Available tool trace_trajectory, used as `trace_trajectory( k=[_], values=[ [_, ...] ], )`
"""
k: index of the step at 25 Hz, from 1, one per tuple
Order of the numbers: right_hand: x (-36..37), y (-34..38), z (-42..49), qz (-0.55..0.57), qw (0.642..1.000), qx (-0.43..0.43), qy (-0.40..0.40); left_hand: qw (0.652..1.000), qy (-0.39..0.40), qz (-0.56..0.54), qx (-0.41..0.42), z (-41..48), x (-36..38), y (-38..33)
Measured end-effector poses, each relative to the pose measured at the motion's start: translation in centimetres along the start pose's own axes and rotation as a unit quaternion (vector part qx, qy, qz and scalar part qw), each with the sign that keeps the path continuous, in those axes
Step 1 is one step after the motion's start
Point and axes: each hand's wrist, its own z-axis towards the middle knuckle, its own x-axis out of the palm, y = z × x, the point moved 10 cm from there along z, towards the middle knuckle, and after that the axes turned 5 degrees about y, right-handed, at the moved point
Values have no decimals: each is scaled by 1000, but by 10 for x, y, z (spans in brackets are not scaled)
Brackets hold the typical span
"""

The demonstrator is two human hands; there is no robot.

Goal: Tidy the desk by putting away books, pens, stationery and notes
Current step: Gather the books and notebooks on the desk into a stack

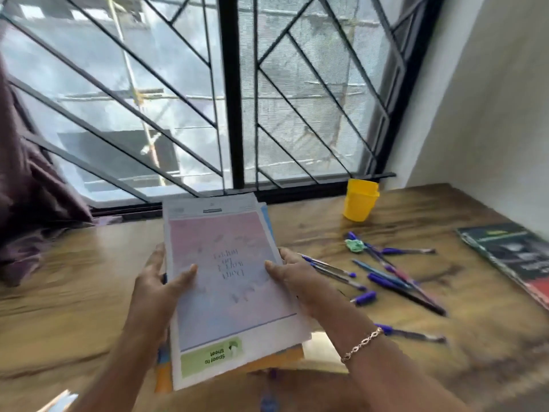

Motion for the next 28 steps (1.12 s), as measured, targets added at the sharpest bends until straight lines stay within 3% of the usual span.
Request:
trace_trajectory(
  k=[7,16,20,28],
  values=[
    [-168,-21,-81,-26,995,-13,-96,999,20,-30,-12,-47,166,39],
    [-339,-40,-173,-66,977,23,-199,982,167,-15,-87,-97,357,85],
    [-395,-50,-188,-86,971,47,-217,966,222,12,-135,-99,417,107],
    [-476,-76,-168,-166,952,116,-231,946,232,67,-217,-87,493,176]
  ],
)
